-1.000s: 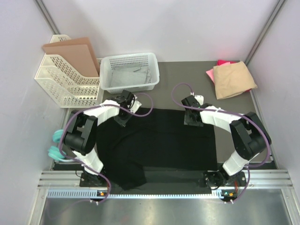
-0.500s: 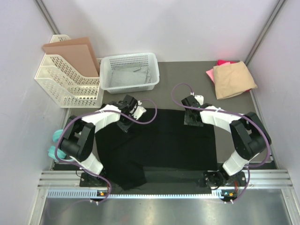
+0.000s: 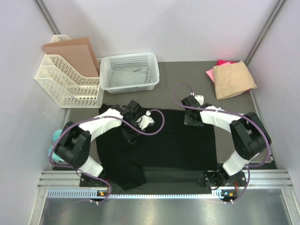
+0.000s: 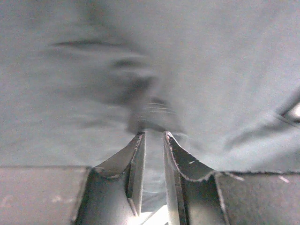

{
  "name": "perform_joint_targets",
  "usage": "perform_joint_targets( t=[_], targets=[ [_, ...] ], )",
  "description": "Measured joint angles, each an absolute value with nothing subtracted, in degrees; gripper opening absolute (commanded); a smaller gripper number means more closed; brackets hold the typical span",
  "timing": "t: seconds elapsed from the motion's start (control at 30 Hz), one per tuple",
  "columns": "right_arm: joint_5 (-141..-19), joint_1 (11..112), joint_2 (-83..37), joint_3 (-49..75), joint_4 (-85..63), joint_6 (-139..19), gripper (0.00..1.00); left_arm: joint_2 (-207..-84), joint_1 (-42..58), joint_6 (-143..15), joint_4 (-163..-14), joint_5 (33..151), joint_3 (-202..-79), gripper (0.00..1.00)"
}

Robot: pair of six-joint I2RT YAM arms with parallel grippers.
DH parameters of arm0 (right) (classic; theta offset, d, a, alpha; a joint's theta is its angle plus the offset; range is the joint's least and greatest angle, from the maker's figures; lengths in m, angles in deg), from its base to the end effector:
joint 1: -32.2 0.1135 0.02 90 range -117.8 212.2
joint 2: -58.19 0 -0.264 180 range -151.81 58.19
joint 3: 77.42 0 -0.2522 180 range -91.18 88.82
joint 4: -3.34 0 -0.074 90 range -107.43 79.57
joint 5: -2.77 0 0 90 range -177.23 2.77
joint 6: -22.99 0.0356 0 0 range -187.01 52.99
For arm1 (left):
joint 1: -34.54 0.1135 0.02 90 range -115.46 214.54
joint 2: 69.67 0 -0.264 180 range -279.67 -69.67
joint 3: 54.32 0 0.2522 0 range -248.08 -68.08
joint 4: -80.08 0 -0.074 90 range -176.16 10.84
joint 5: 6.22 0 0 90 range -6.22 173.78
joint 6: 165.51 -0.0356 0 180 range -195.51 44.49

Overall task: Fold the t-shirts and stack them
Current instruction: Fold the flattened tshirt in 1/3 of the way

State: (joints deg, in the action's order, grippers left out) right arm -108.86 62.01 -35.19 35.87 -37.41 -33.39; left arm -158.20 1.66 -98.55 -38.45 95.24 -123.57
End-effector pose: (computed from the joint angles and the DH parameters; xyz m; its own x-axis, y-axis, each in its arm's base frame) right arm 0.2686 0.1388 0.1650 -0.8550 0.1033 -0.5082 0.1610 0.9844 -0.0708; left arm 0.2219 -0.1519 0.1867 -0.5440 0.8084 -0.2247 0.8387 0.5318 -0.1175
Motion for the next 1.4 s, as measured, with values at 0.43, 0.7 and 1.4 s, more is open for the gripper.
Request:
perform_joint_targets(
  t=[0.43, 0.7, 1.4],
  targets=[
    [-109.21, 61.48, -35.19, 35.76, -38.02, -33.36, 0.52, -157.1, 2.01, -101.33, -34.3, 97.17, -128.31, 0.26],
    [-109.86, 60.89, -35.19, 35.41, -39.51, -33.39, 0.52, -165.04, 3.91, -97.29, -44.84, 83.29, -128.31, 0.23],
    [-110.0, 60.87, -35.37, 35.13, -39.99, -33.41, 0.51, -161.52, -4.2, -96.43, -41.05, 90.43, -128.7, 0.25]
  ],
)
